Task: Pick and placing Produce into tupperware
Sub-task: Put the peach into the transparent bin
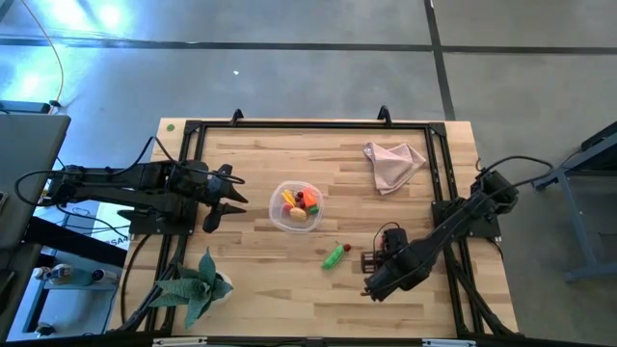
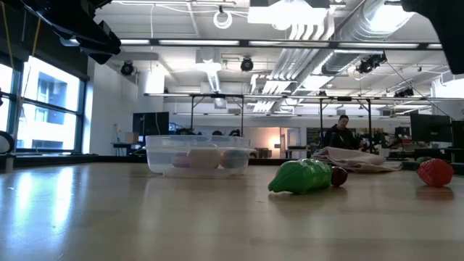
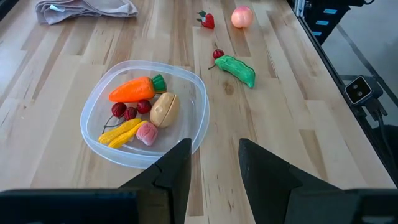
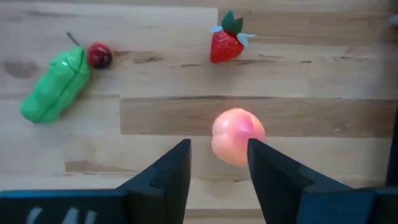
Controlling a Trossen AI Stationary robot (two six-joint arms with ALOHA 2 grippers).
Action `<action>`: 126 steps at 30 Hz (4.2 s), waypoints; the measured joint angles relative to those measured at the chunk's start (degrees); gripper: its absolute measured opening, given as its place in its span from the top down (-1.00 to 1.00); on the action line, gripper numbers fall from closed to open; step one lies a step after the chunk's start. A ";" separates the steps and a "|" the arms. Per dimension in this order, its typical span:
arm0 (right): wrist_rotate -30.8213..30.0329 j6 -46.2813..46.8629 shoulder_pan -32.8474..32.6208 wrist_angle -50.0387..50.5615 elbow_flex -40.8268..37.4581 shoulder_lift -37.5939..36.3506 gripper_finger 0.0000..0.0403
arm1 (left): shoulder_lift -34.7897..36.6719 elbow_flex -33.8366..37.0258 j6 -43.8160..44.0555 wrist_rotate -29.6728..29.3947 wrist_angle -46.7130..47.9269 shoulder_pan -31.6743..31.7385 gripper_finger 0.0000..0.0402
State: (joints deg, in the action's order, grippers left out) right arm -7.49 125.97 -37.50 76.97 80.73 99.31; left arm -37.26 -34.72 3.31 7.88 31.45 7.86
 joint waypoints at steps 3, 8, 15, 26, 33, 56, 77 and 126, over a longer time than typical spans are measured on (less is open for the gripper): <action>-1.35 0.08 0.13 -0.04 0.02 0.02 0.18 | 0.00 0.00 0.00 0.00 0.01 0.00 0.39; -1.04 2.07 -0.12 0.86 0.07 0.02 0.10 | 0.00 0.00 0.00 0.02 0.01 0.00 0.39; 0.66 6.65 -2.45 -3.77 -2.60 0.04 0.10 | 0.00 0.00 0.00 0.01 0.01 0.00 0.39; -1.08 18.04 -4.87 -8.03 -7.94 0.04 0.10 | -0.02 0.02 0.00 0.02 -0.01 0.00 0.39; -2.90 19.62 -7.07 -9.50 -8.07 0.33 -0.07 | -0.02 0.02 0.00 0.02 -0.01 0.00 0.39; -3.01 28.08 -8.63 -8.66 -8.15 5.50 -0.35 | -0.02 0.02 0.00 0.00 0.01 0.00 0.39; -2.48 28.24 -7.89 -9.97 -8.15 10.43 -0.48 | -0.02 0.02 0.02 0.00 0.01 -0.01 0.39; -3.05 28.09 -5.97 -14.69 -12.13 11.69 -0.30 | -0.01 0.02 0.00 0.00 0.01 -0.02 0.39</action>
State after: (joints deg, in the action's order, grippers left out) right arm -10.54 154.05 -43.46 62.28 68.60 111.00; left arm -37.27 -34.70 3.31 7.88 31.46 7.84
